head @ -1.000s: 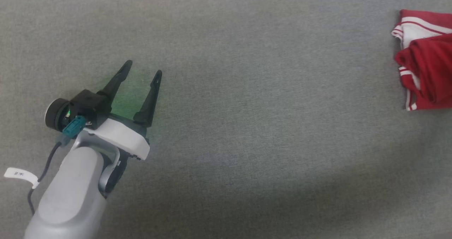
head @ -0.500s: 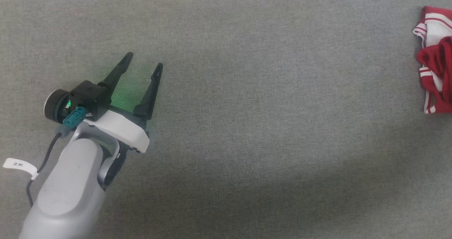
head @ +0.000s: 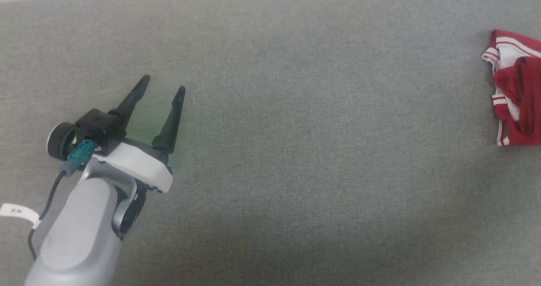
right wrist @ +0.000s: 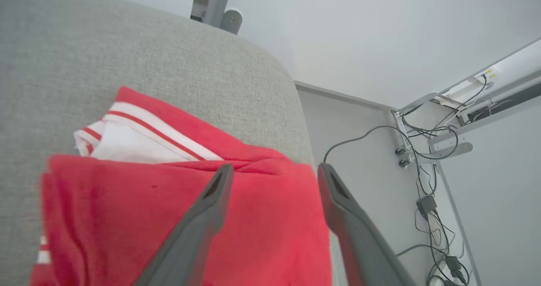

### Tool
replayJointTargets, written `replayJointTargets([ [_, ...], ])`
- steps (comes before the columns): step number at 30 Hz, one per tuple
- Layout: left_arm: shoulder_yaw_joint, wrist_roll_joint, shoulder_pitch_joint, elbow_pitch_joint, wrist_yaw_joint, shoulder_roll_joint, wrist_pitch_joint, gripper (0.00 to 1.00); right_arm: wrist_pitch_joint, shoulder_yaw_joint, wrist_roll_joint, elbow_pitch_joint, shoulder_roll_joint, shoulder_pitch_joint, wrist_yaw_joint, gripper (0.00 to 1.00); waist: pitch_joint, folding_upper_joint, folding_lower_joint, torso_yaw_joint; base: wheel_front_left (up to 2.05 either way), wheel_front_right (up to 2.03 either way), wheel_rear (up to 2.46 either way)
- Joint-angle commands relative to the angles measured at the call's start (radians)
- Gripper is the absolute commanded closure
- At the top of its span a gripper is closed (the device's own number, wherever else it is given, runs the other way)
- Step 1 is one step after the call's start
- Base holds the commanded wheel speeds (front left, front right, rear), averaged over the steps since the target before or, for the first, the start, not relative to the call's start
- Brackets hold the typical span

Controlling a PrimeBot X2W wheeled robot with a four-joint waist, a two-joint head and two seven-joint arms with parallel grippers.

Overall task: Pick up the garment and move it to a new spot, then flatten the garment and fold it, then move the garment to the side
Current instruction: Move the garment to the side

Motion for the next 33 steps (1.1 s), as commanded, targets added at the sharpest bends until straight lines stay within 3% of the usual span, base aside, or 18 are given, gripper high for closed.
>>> replayJointTargets([
  [1, 0.007, -0.008, 0.020, -0.005, 0.003, -0.005, -0.004, 0.00, -0.017, -0.008, -0.008, -0.002, 0.009, 0.015, -0.002, 0.00, -0.024, 0.0000, 0.0000, 0.010, 0.00, 0.00, 0.00],
  [22, 0.136, -0.031, 0.280, -0.061, 0.039, 0.006, -0.004, 0.00, -0.220, 0.007, 0.046, -0.032, 0.171, 0.209, -0.002, 0.00, -0.281, 0.0000, 0.0000, 0.110, 0.00, 0.00, 0.00],
  [33, 0.237, -0.046, 0.438, -0.128, 0.048, 0.017, -0.004, 0.00, -0.235, -0.014, 0.102, -0.207, 0.236, 0.417, -0.002, 0.00, -0.371, 0.0000, 0.0000, 0.158, 0.00, 0.00, 0.00],
])
